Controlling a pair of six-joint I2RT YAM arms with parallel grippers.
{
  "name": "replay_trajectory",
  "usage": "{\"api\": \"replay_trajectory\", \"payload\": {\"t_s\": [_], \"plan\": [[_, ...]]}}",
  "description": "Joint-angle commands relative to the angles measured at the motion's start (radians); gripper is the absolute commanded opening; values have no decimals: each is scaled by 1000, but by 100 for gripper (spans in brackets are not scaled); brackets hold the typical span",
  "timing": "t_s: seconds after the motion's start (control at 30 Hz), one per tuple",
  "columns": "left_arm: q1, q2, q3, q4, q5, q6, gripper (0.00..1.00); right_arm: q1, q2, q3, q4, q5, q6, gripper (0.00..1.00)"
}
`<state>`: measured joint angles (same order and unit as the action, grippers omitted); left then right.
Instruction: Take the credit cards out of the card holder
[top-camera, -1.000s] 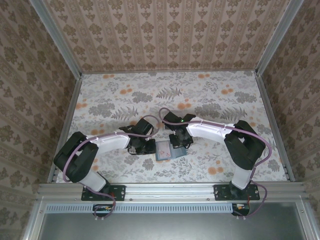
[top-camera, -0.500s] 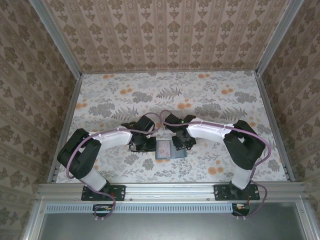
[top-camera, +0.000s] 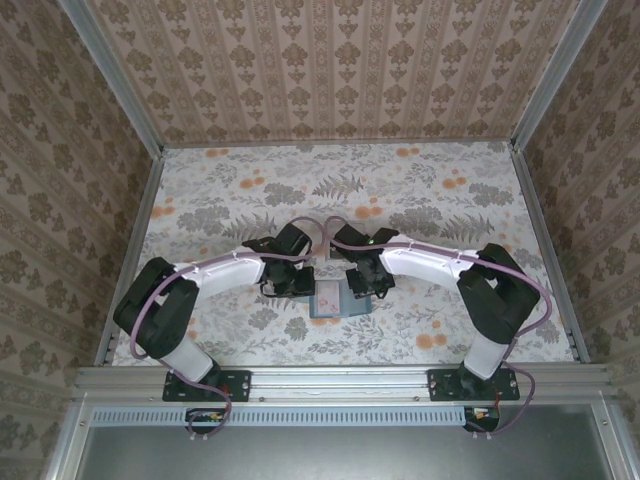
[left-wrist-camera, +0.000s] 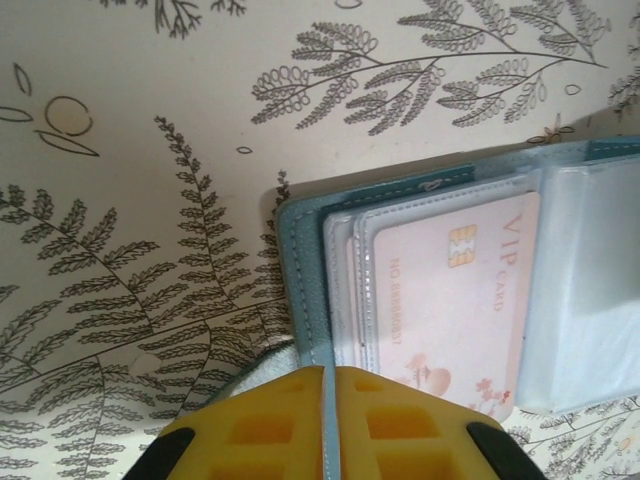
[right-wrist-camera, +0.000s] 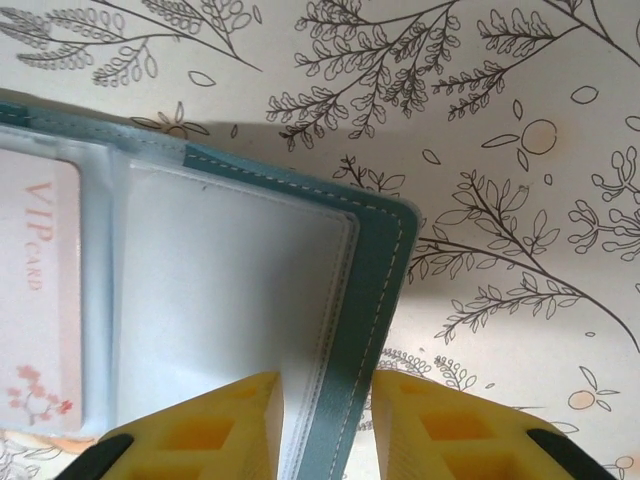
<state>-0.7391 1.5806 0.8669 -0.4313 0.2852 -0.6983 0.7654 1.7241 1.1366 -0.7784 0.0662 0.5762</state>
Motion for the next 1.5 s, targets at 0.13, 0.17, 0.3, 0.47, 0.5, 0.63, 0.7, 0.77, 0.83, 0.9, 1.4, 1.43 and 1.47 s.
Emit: {"api": "replay_trajectory", "payload": {"t_s": [0.13,0.17,0.3,0.47,0.5,0.63,0.7,0.77,0.83,0.9,1.4,1.43,1.47], "plan": [[-31,4,55,11,24,-9,13,-4,-68,23,23,-91,28,27],[-35,9,56,17,27,-12,13,-4,-69,22,38,-105,35,27],[-43,32,53,46,44,-20,12,-6,-66,2,130,-203,69,24],[-45,53,45,63,55,-20,12,-18,-34,-33,281,-332,126,20],[-46,57,43,63,55,-18,12,-21,-24,-40,302,-349,136,20],[-46,73,39,54,50,-12,12,-28,15,-51,347,-388,156,20],[-45,76,36,47,43,-8,12,-30,28,-55,358,-395,160,20],[-46,72,33,38,36,-6,12,-34,37,-60,367,-399,162,21],[-45,71,28,33,33,-6,12,-36,48,-65,374,-402,163,21],[-45,70,23,34,32,-6,12,-38,56,-70,377,-404,163,21],[-46,66,7,33,29,-7,12,-41,94,-87,381,-387,159,26],[-45,65,6,33,29,-7,11,-42,98,-89,380,-388,157,26],[-46,66,5,32,29,-7,11,-43,100,-89,378,-385,157,26]]}}
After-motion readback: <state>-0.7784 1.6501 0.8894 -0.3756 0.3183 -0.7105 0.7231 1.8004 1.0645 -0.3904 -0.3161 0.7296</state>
